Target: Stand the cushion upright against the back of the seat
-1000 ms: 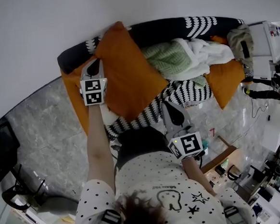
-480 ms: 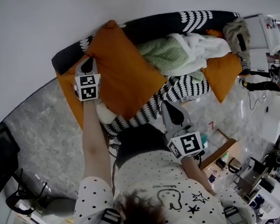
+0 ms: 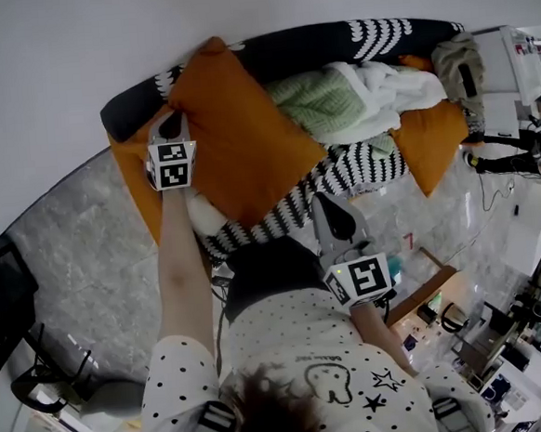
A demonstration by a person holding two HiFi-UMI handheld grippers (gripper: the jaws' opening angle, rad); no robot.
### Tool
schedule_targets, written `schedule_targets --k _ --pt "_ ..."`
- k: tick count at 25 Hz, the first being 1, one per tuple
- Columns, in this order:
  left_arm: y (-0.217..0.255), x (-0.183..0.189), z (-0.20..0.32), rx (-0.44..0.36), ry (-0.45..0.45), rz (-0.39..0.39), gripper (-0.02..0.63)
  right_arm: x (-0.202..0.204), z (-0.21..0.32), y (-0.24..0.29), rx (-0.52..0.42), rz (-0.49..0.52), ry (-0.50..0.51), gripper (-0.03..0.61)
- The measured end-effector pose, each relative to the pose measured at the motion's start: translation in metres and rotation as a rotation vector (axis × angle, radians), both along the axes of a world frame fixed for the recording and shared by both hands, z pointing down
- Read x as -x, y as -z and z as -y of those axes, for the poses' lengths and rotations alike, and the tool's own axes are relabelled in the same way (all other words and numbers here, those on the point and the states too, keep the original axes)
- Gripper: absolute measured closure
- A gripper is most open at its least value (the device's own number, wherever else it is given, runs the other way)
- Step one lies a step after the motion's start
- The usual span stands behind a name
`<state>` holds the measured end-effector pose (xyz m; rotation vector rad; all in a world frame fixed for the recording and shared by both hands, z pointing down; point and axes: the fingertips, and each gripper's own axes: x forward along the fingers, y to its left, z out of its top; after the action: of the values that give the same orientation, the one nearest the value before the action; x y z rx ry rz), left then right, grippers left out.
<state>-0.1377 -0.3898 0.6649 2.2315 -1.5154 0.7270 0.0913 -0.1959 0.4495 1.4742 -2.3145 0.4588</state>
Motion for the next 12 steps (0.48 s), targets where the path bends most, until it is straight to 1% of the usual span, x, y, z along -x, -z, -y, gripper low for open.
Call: schedule_targets --k 12 --pt "-0.0045 0.0023 -0.0032 0.008 -0.003 0.003 0.586 -0.0030 -0.0086 0.0041 -0.009 -0.003 -0.013 0.581"
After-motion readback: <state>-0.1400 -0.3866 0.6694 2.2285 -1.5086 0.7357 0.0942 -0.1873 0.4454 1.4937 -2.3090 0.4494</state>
